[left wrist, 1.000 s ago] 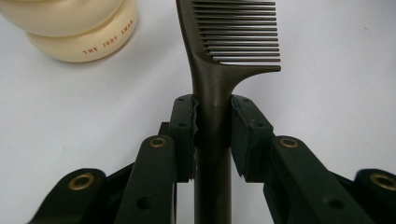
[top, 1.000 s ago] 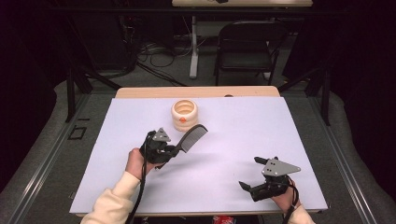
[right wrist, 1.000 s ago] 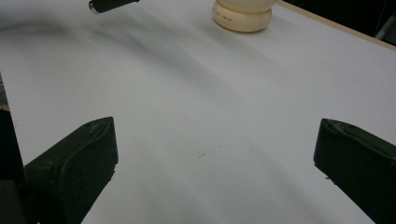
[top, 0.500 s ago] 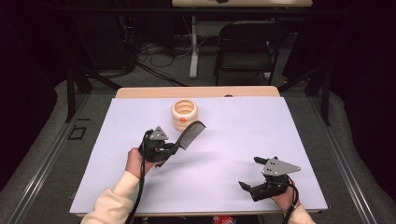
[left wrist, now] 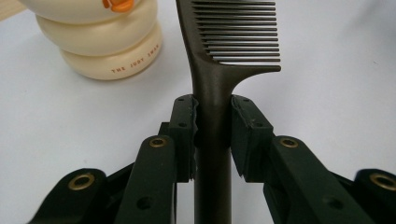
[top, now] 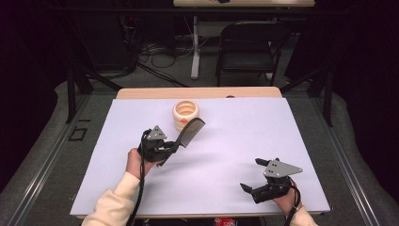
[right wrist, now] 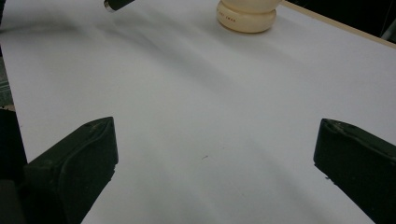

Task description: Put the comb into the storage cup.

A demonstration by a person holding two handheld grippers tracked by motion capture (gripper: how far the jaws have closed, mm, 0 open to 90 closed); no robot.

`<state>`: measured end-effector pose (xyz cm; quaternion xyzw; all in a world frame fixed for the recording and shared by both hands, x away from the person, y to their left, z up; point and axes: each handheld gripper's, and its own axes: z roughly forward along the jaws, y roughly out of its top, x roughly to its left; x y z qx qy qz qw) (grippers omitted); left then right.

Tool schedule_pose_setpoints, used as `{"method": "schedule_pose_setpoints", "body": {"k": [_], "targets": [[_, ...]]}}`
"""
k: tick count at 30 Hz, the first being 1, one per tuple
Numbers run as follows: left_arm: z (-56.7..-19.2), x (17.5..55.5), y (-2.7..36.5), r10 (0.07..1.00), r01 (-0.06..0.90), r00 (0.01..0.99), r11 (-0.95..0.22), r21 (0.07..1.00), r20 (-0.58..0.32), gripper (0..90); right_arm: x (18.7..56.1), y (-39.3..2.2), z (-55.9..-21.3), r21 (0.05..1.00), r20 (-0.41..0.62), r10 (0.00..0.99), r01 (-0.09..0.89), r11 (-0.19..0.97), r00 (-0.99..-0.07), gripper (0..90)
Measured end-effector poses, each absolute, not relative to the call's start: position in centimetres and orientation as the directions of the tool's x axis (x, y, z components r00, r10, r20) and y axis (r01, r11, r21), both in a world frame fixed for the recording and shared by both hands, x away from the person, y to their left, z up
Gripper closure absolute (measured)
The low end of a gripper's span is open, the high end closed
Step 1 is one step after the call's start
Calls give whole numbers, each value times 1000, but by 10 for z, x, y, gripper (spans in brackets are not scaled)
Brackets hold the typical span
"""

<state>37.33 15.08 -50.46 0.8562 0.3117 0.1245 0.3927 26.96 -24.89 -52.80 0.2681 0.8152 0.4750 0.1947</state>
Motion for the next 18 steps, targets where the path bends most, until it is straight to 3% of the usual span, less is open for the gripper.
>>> {"method": "schedule_pose_setpoints", "body": {"k": [18], "targets": [[-500,376,158,646,415,762,-433,800,-46,719,270,-249,-528,880,-63,621,250,403,-781,0]]}}
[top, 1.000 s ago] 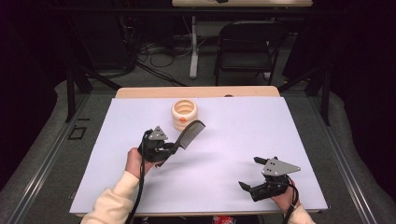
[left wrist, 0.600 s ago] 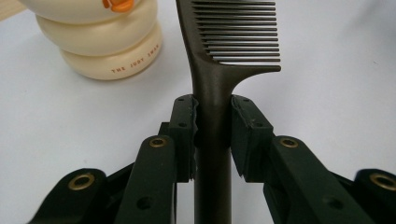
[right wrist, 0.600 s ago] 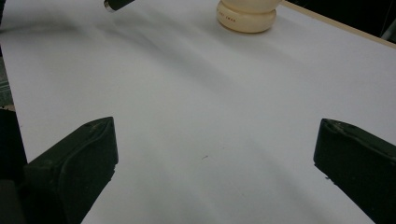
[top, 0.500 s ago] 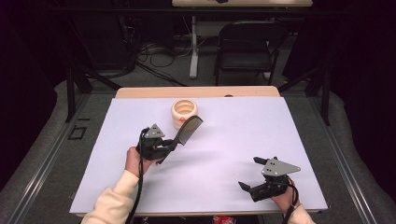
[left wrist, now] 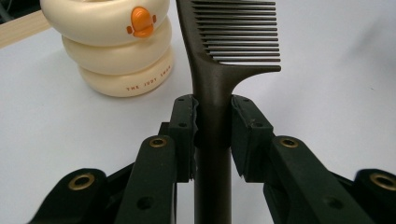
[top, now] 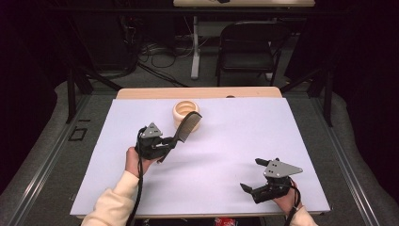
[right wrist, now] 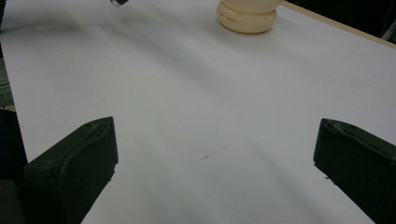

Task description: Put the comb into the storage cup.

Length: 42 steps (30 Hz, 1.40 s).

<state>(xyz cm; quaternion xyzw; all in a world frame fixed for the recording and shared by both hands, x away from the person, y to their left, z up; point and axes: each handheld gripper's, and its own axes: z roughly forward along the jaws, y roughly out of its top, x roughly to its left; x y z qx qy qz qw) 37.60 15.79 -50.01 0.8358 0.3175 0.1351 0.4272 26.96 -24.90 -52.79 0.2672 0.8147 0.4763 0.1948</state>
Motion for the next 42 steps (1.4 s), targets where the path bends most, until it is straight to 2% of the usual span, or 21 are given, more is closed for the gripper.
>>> {"method": "schedule_pose_setpoints", "body": {"k": [42], "targets": [[-491,384,165,653,381,752,-316,869,-92,720,270,-250,-529,880,-53,627,261,397,-777,0]]}}
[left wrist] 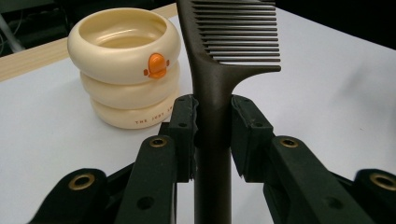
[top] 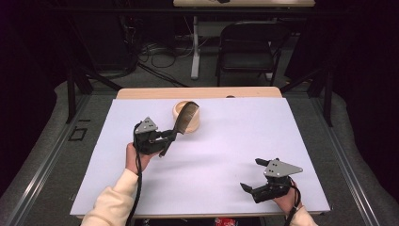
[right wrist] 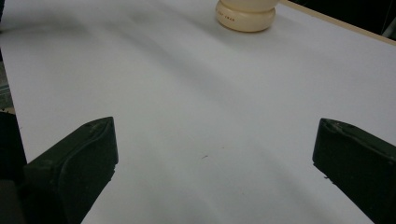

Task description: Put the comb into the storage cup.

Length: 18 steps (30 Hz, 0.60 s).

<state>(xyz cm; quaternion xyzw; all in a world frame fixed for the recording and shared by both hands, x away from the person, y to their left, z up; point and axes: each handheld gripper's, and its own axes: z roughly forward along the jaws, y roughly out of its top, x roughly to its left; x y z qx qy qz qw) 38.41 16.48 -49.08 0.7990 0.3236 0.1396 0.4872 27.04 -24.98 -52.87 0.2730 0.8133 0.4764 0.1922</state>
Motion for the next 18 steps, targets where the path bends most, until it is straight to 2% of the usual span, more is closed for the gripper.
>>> {"method": "schedule_pose_setpoints", "body": {"k": [6,18], "targets": [[-488,386,168,657,385,744,-273,882,-122,720,271,-250,-529,881,-53,628,260,396,-776,0],[-478,390,173,669,365,734,-249,897,-113,720,270,-249,-529,879,-48,630,266,395,-775,0]]}}
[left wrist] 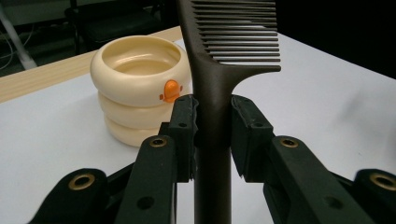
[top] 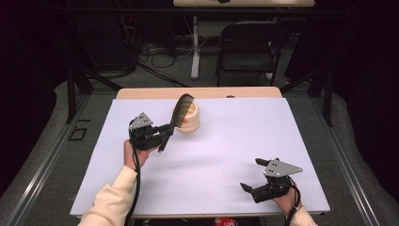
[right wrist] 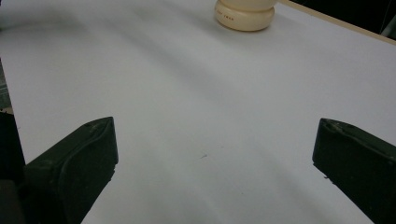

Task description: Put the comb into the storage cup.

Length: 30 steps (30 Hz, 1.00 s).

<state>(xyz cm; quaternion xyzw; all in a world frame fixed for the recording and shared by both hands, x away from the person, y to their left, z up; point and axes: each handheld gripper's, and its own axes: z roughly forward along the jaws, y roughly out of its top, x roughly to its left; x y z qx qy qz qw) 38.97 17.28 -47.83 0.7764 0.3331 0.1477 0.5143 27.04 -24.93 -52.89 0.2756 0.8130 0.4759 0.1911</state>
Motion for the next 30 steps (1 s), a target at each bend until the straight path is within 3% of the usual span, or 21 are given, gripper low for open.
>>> {"method": "schedule_pose_setpoints", "body": {"k": [30], "targets": [[-467,415,175,693,369,710,-215,904,-125,720,271,-250,-529,880,-57,633,261,397,-772,0]]}}
